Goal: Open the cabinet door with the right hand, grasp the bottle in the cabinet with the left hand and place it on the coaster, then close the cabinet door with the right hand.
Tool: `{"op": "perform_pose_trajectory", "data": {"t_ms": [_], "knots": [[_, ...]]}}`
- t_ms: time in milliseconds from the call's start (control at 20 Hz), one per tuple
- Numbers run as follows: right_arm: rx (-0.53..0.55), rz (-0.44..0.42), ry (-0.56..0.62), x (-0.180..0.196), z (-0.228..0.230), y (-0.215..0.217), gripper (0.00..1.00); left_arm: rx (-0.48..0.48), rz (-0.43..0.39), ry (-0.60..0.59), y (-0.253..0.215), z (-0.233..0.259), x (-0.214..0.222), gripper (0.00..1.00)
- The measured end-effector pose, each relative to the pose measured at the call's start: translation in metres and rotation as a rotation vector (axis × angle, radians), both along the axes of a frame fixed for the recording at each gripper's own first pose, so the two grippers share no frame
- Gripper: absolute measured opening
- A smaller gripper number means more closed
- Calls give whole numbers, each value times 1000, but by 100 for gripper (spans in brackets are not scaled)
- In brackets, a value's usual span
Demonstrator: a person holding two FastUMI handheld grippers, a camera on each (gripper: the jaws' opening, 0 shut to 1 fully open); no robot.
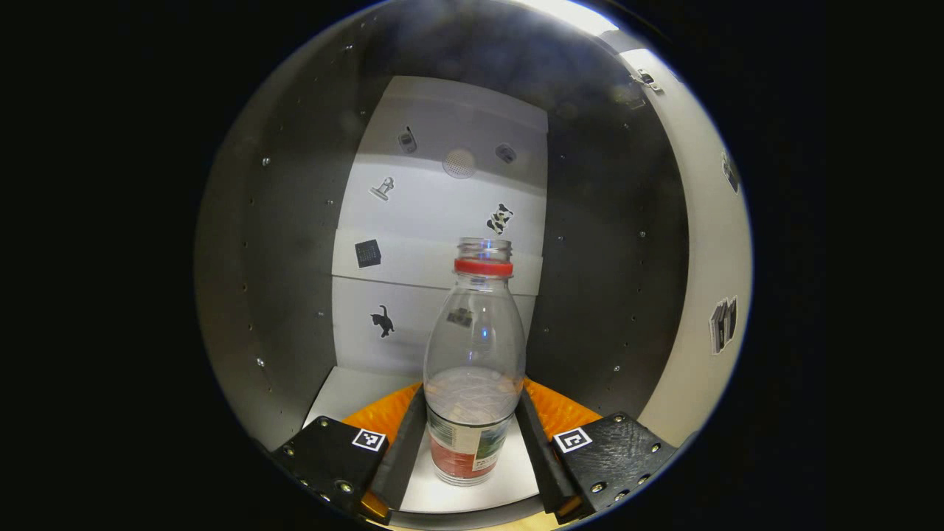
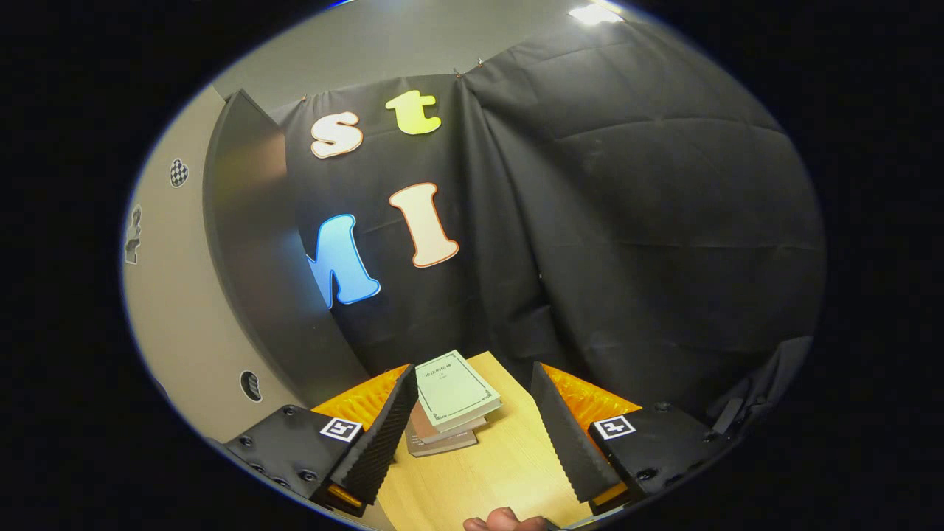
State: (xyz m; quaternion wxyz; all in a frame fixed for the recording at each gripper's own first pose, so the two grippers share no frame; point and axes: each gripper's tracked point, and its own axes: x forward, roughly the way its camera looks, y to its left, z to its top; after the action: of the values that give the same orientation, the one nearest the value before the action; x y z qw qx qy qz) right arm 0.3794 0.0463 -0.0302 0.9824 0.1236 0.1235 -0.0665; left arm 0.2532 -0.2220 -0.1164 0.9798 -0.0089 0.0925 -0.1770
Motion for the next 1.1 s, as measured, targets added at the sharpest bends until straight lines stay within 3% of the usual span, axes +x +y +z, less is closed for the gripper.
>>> {"op": "perform_pose_trajectory", "data": {"t_ms": [200, 500, 800, 950, 1100], "knots": [[-54, 17, -12, 10, 10, -2, 98, 22, -37, -64, 1, 28, -33, 64], [-71, 48, -50, -14, 21, 16, 98, 35, -70, -81, 24, 54, -123, 60], [-96, 93, -55, -44, 25, 32, 98, 117, 84, -19, 115, 12, -236, 62], [-122, 55, -60, -58, 27, 27, 98, 176, 157, -11, 160, -26, -283, 62], [-115, 29, -61, -74, 28, 25, 98, 145, 218, 35, 193, -71, -320, 62]]}}
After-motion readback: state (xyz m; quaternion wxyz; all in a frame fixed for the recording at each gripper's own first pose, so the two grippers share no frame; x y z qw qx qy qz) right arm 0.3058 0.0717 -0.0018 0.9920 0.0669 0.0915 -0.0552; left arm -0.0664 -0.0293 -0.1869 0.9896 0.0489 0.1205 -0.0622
